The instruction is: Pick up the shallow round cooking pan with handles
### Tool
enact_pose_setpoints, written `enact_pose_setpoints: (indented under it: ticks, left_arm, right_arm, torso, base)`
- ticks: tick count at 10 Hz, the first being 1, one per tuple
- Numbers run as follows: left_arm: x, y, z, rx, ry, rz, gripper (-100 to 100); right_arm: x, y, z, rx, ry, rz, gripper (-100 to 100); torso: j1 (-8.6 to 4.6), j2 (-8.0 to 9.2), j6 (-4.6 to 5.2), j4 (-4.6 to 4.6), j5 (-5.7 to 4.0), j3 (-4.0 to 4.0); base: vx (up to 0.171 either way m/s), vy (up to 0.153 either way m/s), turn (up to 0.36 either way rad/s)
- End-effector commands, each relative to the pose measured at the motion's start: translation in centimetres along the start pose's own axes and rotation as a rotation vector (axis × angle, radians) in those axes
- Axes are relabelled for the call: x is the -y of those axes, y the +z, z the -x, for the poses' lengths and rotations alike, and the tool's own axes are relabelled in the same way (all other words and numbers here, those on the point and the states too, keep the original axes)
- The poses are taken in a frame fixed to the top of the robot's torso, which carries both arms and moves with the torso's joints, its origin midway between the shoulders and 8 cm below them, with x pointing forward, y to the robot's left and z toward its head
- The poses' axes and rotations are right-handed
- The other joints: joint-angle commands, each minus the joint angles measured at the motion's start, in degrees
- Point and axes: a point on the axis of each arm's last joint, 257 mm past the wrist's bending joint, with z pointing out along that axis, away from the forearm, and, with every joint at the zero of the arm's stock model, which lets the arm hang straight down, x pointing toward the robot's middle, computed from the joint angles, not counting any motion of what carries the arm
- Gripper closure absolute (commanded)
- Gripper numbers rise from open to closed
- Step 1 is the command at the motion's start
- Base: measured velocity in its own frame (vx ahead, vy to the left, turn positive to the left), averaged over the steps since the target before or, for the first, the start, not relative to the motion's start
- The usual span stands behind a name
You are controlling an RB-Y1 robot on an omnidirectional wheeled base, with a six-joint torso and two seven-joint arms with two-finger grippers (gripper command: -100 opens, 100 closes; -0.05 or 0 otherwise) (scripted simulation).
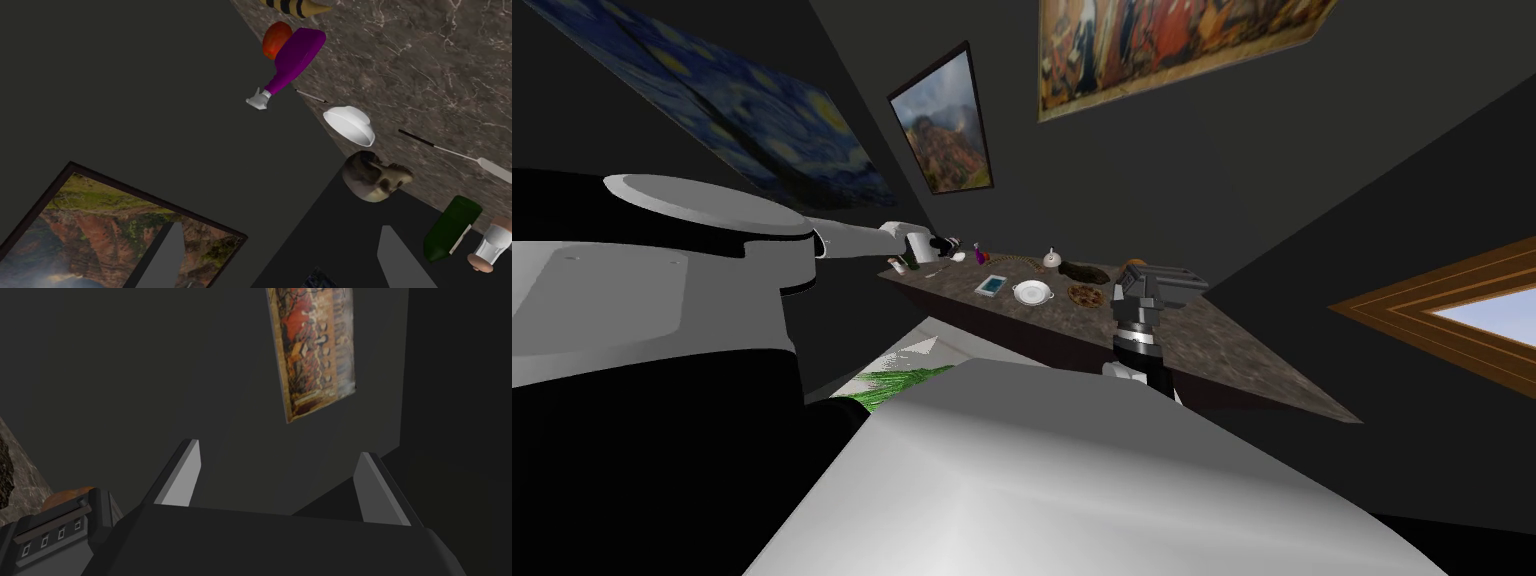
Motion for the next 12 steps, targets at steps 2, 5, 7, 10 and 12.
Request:
enact_pose_setpoints:
  ticks: [2,5,7,10,12]
  left_arm:
    - [-1.7,-1.8,5.5,0.087,0.011,0.027,-100]
    - [-2.8,-3.7,10.0,0.151,-0.045,0.019,-100]
    - [-4.5,-4.9,11.7,0.189,0.024,0.058,-100]
    - [-6.4,-7.7,17.0,0.284,0.026,0.092,-100]
    - [-6.3,-9.4,19.7,0.326,-0.034,0.066,-100]
  right_arm:
    - [0.0,0.0,0.0,0.0,0.0,0.0,0]
    - [0.0,0.0,0.0,0.0,0.0,0.0,0]
    - [0.0,0.0,0.0,0.0,0.0,0.0,0]
    - [0.0,0.0,0.0,0.0,0.0,0.0,0]
    - [0.0,0.0,0.0,0.0,0.0,0.0,0]
  torso:
    - [-0.01,0.03,-0.02,0.01,0.0,0.02]
    - [-0.08,0.09,0.0,0.02,-0.02,0.05]
    - [-0.13,0.07,0.03,0.02,-0.04,0.04]
    - [0.0,0.03,-0.01,0.01,0.01,0.02]
    - [-0.09,0.09,0.01,0.02,-0.02,0.05]
  base:
    - [0.008,0.01,0.013]
    - [0.0,0.0,0.0]
    - [0.01,0.01,-0.079]
    - [0.011,0.017,-0.022]
    - [0.0,0.0,0.0]
